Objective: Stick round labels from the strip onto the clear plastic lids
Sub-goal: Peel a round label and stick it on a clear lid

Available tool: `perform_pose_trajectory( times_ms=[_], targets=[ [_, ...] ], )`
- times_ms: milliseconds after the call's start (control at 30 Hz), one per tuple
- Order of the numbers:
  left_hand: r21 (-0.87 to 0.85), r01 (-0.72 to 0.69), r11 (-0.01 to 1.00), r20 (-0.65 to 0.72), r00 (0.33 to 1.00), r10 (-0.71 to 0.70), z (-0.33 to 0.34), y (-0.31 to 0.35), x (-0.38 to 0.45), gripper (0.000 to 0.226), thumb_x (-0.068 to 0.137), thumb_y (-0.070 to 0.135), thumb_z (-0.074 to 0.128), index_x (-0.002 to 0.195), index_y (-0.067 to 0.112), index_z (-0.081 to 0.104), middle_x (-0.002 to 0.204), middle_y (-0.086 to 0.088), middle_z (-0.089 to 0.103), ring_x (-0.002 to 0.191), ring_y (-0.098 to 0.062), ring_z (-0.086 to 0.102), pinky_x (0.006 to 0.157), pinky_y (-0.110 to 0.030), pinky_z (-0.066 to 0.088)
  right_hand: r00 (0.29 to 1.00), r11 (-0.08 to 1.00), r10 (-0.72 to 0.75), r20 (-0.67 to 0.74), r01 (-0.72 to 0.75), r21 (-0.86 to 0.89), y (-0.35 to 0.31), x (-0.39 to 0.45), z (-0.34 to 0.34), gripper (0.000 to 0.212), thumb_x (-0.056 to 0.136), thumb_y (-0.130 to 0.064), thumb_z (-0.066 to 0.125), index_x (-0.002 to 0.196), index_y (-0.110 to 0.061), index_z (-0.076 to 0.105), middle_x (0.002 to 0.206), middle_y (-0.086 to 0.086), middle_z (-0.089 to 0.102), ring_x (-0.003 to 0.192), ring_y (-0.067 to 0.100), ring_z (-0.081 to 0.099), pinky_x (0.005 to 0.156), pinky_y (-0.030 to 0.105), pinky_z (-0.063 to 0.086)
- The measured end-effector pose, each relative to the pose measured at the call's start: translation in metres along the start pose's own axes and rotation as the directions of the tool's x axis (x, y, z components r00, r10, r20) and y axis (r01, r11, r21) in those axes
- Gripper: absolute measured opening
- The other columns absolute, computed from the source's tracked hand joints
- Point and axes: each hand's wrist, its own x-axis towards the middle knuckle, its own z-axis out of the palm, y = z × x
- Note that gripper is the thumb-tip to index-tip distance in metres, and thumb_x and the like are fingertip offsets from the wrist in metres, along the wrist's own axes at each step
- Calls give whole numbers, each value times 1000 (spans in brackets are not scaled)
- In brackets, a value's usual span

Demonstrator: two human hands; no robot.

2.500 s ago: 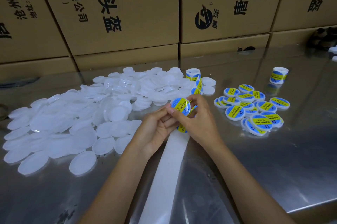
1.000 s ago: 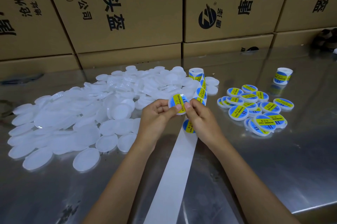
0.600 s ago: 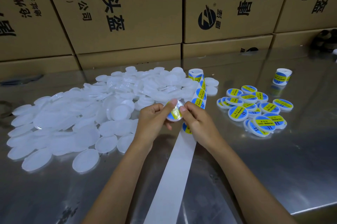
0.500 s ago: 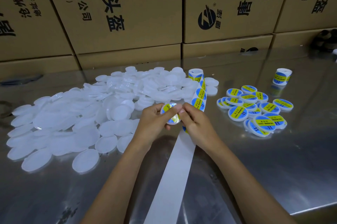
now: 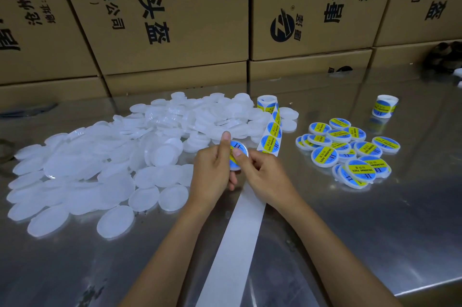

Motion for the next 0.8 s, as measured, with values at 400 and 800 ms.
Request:
perform_pose_trajectory(
  times_ms=[400, 800],
  targets=[
    [101, -46, 994, 65, 997, 40, 2, -5, -2, 62, 103, 53, 39, 59, 14, 56, 37, -2, 48, 36, -13, 49, 43, -20, 42, 999, 999, 44, -23, -44, 1, 2, 2, -5, 42, 106, -33, 41, 72, -9, 48, 62, -2, 47, 64, 13, 46, 65, 29, 37],
    [22, 38, 999, 185, 982, -42, -1, -11, 6, 43, 105, 45, 43, 93, 16, 72, 70, 5, 66, 66, -10, 61, 74, -37, 56, 997, 998, 68, -45, -67, 14, 5, 5, -8, 51, 103, -38, 46, 75, 5, 43, 65, 7, 41, 62, 15, 40, 62, 32, 34]
  ],
)
